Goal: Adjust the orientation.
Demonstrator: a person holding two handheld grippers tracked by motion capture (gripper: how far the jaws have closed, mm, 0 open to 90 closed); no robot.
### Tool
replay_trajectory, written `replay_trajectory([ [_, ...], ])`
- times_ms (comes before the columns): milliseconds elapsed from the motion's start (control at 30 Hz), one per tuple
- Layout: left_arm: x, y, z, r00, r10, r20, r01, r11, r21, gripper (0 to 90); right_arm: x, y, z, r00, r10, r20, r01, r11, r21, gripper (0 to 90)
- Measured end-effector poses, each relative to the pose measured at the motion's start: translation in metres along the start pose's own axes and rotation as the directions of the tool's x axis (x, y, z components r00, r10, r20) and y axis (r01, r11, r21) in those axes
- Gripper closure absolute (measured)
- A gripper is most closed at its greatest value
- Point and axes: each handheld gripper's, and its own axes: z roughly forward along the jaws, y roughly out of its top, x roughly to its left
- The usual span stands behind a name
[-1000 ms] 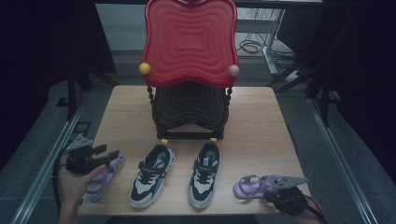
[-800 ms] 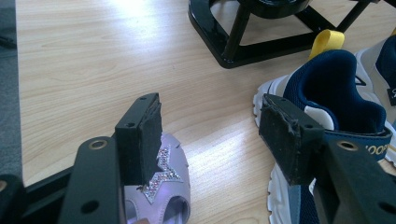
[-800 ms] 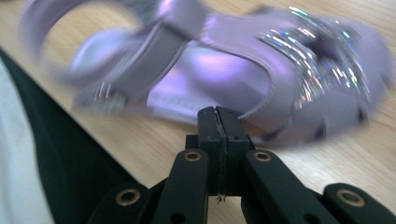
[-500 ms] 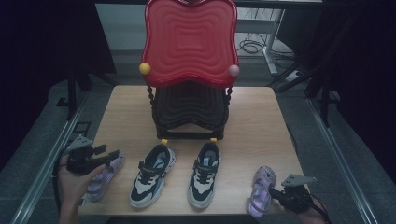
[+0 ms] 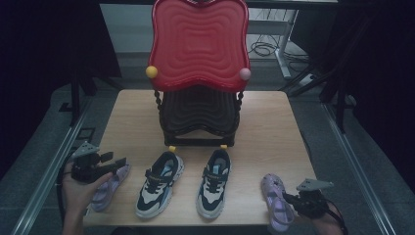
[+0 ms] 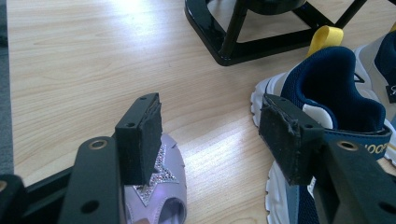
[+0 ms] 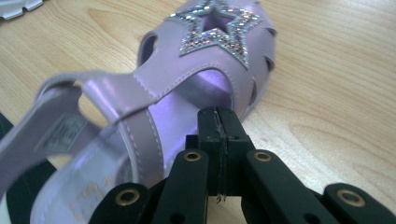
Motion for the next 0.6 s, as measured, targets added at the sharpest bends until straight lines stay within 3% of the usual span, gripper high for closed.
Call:
replay_trajectory([
  [200, 0.000, 0.000, 0.000, 1.0000, 0.001, 0.001, -0.001, 1.0000, 0.002, 39.4, -0.003, 0.003, 0.002, 0.9999, -0.012, 0.000, 0.012, 1.000, 0.003, 89.0],
  [600, 0.000, 0.000, 0.002, 1.0000, 0.004, 0.003, -0.004, 1.0000, 0.007, 39.5, -0.015, 0.004, 0.004, 0.9971, -0.010, -0.075, 0.009, 1.000, -0.025, 89.1],
])
